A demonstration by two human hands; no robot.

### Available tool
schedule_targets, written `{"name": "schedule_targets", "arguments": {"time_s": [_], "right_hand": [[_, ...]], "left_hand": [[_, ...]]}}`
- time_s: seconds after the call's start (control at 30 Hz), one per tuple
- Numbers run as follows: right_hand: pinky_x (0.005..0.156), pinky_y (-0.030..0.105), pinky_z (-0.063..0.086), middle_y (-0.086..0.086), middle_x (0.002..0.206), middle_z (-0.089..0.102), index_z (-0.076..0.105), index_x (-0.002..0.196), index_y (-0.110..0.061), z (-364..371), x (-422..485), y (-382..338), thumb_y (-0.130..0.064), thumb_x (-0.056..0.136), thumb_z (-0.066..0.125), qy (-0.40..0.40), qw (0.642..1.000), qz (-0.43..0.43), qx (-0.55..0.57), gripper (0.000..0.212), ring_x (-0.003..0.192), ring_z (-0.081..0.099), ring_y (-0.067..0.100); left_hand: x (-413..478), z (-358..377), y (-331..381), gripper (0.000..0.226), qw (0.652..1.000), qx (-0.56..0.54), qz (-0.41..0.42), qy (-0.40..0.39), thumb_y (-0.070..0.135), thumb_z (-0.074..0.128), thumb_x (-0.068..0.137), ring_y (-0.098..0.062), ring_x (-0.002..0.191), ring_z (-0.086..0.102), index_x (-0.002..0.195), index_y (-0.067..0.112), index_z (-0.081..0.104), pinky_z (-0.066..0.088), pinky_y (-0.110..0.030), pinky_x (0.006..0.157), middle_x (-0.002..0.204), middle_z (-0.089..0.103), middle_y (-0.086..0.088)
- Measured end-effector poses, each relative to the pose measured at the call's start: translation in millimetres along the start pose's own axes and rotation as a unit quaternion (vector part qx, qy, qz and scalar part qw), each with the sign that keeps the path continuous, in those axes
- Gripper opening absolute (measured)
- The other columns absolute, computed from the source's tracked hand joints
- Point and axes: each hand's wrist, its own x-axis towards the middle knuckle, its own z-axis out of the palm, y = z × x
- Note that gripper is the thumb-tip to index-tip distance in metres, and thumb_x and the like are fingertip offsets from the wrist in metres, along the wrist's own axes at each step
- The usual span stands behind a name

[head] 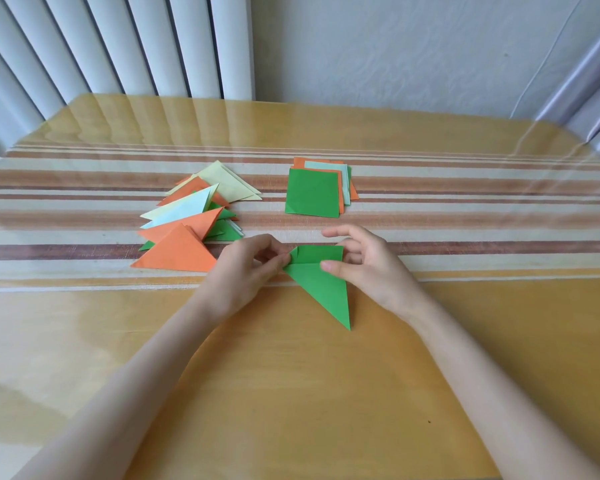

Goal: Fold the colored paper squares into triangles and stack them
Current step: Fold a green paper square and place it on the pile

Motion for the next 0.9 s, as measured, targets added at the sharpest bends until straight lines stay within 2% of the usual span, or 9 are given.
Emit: {"name": "schedule_targets", "arguments": {"time_s": [0.07, 0.1, 0.2, 0.3, 0.37, 0.43, 0.6, 0.7, 0.9], "right_hand": [[0.086, 0.032, 0.053, -0.009, 0.104, 0.064, 0.057, 0.109, -0.027, 3, -1, 3, -0.001, 0.086, 0.067, 0.014, 0.999, -0.02, -0.024, 0.036, 0.094, 0.064, 0.026], [0.084, 0.032, 0.053, -0.011, 0.102, 0.064, 0.059, 0.107, -0.026, 5, -1, 4, 0.0, 0.085, 0.066, 0.021, 0.999, -0.033, -0.034, 0.036, 0.091, 0.064, 0.023], [0.068, 0.011, 0.044, -0.015, 0.086, 0.062, 0.066, 0.103, -0.015, 7, -3, 9, 0.003, 0.085, 0.066, 0.045, 0.994, -0.07, -0.074, 0.026, 0.07, 0.056, -0.004], [0.068, 0.007, 0.038, -0.015, 0.082, 0.058, 0.07, 0.094, -0.008, 9, -4, 17, 0.005, 0.083, 0.067, 0.085, 0.974, -0.133, -0.16, 0.018, 0.07, 0.052, -0.004], [0.077, 0.014, 0.039, -0.008, 0.087, 0.059, 0.07, 0.09, -0.009, 9, -2, 25, 0.004, 0.081, 0.068, 0.095, 0.952, -0.183, -0.224, 0.016, 0.084, 0.052, 0.005], [0.081, 0.026, 0.042, -0.004, 0.088, 0.06, 0.07, 0.09, -0.008, 9, 0, 30, 0.003, 0.081, 0.069, 0.102, 0.928, -0.215, -0.286, 0.014, 0.09, 0.051, 0.017], [0.08, 0.039, 0.046, 0.007, 0.1, 0.064, 0.071, 0.106, -0.007, 1, -9, 34, 0.015, 0.078, 0.055, 0.081, 0.831, -0.302, -0.46, 0.04, 0.099, 0.047, 0.023], [0.087, 0.041, 0.044, 0.01, 0.112, 0.063, 0.066, 0.119, -0.01, 0, -18, 34, 0.004, 0.083, 0.033, 0.044, 0.812, -0.304, -0.496, 0.051, 0.107, 0.044, 0.025], [0.086, 0.042, 0.042, 0.009, 0.106, 0.058, 0.056, 0.134, -0.025, 11, -21, 26, -0.001, 0.083, 0.024, 0.027, 0.783, -0.278, -0.555, 0.064, 0.1, 0.046, 0.028]], "left_hand": [[-1, 1, -1, 0.008, 1.0, 0.007, 0.004, 0.013, 0.015, 0.062, 0.092, -0.01, 0.076, 0.063, 0.086, 0.014, 0.067, 0.049, -0.024, 0.072, 0.084, 0.07, 0.003], [-3, 2, -2, 0.008, 1.0, 0.013, 0.011, 0.016, 0.015, 0.062, 0.092, -0.01, 0.074, 0.062, 0.085, 0.016, 0.066, 0.049, -0.025, 0.072, 0.082, 0.07, 0.005], [-6, 2, -3, 0.014, 0.998, 0.037, 0.042, 0.013, 0.009, 0.064, 0.091, 0.002, 0.063, 0.055, 0.084, 0.022, 0.062, 0.041, -0.012, 0.064, 0.079, 0.064, 0.012], [-9, 3, -6, 0.009, 0.992, 0.08, 0.092, 0.022, 0.004, 0.064, 0.089, 0.006, 0.066, 0.051, 0.091, 0.012, 0.066, 0.037, -0.008, 0.065, 0.078, 0.056, 0.017], [-8, 4, -11, 0.009, 0.984, 0.12, 0.128, 0.03, 0.004, 0.065, 0.087, -0.001, 0.078, 0.052, 0.092, 0.011, 0.067, 0.042, -0.02, 0.072, 0.082, 0.055, 0.012], [-7, 4, -15, 0.007, 0.974, 0.161, 0.155, 0.026, 0.01, 0.063, 0.089, -0.021, 0.083, 0.055, 0.093, 0.01, 0.068, 0.048, -0.035, 0.073, 0.088, 0.058, 0.003], [-16, 0, -12, 0.033, 0.914, 0.326, 0.243, 0.017, 0.022, 0.044, 0.089, -0.028, 0.081, 0.06, 0.096, 0.011, 0.074, 0.048, -0.039, 0.072, 0.091, 0.064, -0.004], [-28, 2, -10, 0.035, 0.896, 0.368, 0.248, 0.021, 0.016, 0.04, 0.089, -0.027, 0.08, 0.061, 0.1, 0.011, 0.073, 0.049, -0.041, 0.068, 0.094, 0.064, -0.005], [-41, 10, -14, 0.039, 0.87, 0.43, 0.234, 0.056, 0.006, 0.053, 0.079, -0.028, 0.086, 0.06, 0.115, 0.011, 0.069, 0.037, -0.039, 0.077, 0.104, 0.067, -0.002]]}}
